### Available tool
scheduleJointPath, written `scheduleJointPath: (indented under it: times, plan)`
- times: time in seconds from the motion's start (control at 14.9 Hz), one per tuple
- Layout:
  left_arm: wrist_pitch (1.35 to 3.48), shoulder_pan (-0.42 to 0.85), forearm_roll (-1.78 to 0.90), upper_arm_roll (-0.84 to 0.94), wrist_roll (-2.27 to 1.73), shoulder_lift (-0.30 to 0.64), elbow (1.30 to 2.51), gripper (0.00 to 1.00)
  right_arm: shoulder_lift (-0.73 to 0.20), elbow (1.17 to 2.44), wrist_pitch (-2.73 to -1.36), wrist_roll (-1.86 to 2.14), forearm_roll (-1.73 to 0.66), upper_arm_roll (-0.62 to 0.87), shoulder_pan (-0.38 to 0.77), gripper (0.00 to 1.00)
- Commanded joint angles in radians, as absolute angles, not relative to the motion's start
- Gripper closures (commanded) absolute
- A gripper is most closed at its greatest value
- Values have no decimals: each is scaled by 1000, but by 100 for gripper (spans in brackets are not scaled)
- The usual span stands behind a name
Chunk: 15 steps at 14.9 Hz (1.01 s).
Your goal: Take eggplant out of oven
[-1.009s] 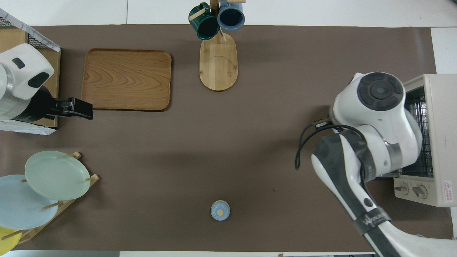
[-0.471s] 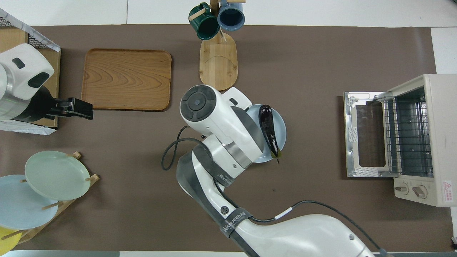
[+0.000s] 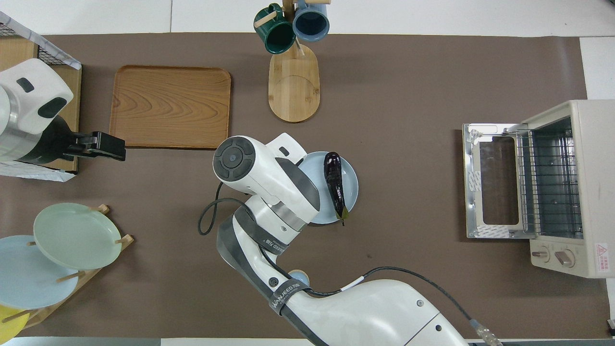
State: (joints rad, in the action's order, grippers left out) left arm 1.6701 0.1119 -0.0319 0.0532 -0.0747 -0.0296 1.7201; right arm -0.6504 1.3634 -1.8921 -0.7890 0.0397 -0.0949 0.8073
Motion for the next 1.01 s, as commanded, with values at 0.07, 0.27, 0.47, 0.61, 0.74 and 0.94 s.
scheduleJointPath:
  times: [0.07,0.27,0.47,0.61,0.74,0.94]
  plan:
    - [1680,115,-18,54,-78,-49,1733,0,-582,1348,-1836,-711,52,-94,749,56]
    - [1689,124,-25,58,-87,-48,1735,0,-519,1368,-1723,-548,92,-100,666,67]
    - [1716,182,-34,64,-162,-45,1743,0,-451,1466,-1672,-496,150,-100,588,100]
    - [1758,228,-47,64,-199,-41,1765,0,-395,1598,-1684,-447,198,-101,557,100]
    - [1814,273,-89,63,-230,-44,1813,0,-341,1747,-1771,-420,250,-98,484,100]
    - [1896,382,-92,63,-323,-29,1864,0,-304,1903,-1902,-345,265,-100,381,100]
